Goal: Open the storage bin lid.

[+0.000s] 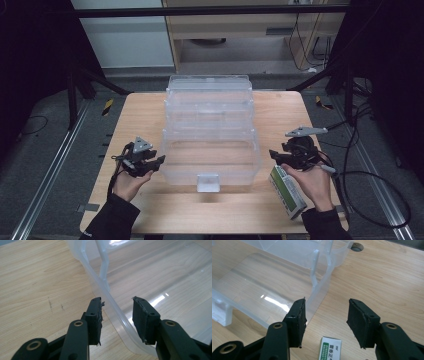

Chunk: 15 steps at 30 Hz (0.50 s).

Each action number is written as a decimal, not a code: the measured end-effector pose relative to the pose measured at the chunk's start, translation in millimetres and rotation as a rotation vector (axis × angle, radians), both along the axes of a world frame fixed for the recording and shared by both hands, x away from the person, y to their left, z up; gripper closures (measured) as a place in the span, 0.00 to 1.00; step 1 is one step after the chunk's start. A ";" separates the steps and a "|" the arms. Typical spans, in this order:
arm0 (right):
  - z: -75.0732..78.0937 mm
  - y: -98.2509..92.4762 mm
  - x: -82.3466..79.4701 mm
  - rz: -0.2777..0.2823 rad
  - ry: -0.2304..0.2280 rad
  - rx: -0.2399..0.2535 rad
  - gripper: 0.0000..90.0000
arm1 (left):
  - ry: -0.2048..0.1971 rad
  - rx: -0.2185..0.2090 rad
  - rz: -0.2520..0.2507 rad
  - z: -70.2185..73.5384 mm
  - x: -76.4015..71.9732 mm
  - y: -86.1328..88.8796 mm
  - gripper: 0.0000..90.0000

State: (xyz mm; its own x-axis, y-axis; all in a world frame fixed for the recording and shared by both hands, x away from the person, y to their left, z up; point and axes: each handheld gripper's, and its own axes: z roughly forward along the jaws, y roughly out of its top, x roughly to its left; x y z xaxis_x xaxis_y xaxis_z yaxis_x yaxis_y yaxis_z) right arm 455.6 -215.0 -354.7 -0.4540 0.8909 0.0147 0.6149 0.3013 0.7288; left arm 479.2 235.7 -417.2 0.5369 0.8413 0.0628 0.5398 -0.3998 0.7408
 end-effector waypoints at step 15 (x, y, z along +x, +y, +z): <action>4.4 -11.0 -4.3 0.008 0.118 -0.074 0.45 | 0.007 0.020 -0.010 -1.4 -0.1 -3.5 0.63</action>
State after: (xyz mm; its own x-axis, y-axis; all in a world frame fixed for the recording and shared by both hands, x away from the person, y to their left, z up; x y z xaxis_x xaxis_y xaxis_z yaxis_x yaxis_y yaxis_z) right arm 451.4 -226.0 -350.2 -0.4602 0.8878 0.0031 0.6924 0.3567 0.6272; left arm 479.1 232.2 -418.6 0.5457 0.8346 0.0759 0.5406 -0.4197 0.7291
